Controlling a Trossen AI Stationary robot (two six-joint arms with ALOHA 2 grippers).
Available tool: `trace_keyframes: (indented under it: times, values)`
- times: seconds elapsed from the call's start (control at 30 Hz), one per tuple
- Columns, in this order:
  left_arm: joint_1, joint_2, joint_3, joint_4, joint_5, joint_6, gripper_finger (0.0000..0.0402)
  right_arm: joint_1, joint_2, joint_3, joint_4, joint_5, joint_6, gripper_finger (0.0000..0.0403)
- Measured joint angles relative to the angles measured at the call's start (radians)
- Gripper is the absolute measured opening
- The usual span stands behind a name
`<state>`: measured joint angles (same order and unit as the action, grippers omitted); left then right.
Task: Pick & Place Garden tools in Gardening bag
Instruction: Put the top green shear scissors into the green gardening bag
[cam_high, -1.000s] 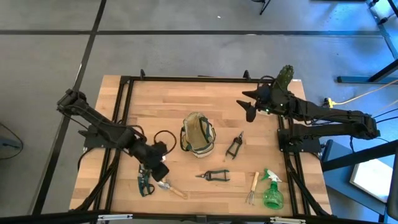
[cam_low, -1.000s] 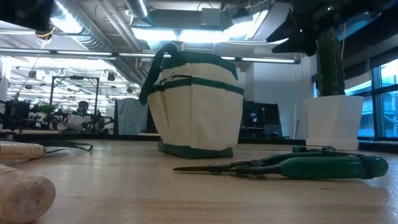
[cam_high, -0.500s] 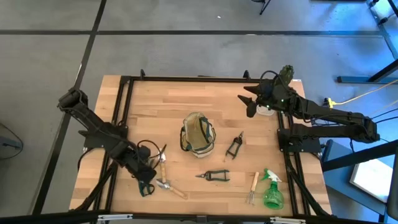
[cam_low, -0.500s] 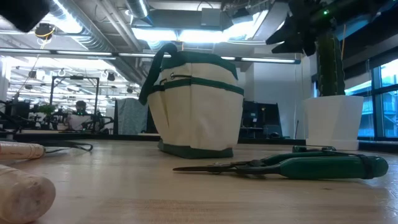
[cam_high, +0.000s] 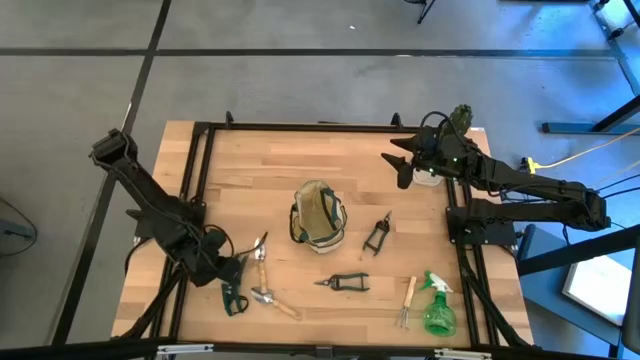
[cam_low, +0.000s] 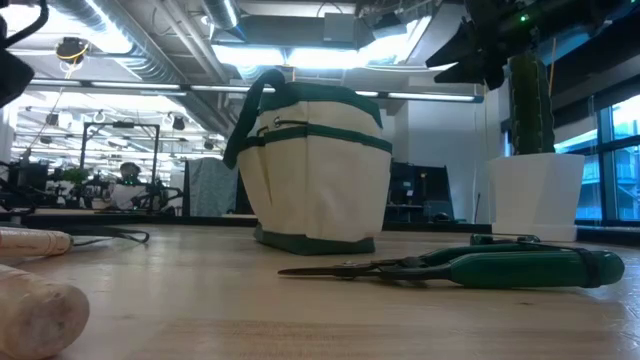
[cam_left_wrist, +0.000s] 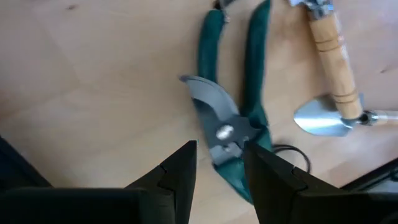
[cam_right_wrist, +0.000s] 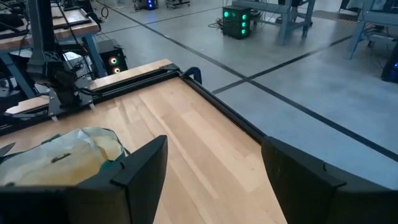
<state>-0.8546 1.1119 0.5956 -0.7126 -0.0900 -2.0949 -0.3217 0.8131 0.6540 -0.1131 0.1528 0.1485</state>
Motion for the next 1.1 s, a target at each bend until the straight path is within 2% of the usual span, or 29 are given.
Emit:
trace_keyframes:
  times: [0.13, 0.5, 0.67, 1.1]
  values:
    - [-0.017, -0.02, -0.017, 0.0, -0.015, -0.006, 0.0127, 0.0, 0.0, 0.0, -0.002, 0.0, 0.0, 0.0263]
    - [-0.089, -0.023, -0.017, -0.002, -0.171, -0.005, 0.0127, 0.001, 0.0, 0.0, -0.011, -0.008, 0.009, 0.0263]
    - [-0.119, -0.012, -0.017, -0.009, -0.175, -0.053, 0.0127, 0.001, 0.0, 0.0, -0.013, -0.01, 0.012, 0.0263]
    - [-0.122, 0.032, -0.017, -0.011, -0.178, -0.054, 0.0127, 0.001, 0.0, 0.0, -0.011, -0.01, 0.011, 0.0263]
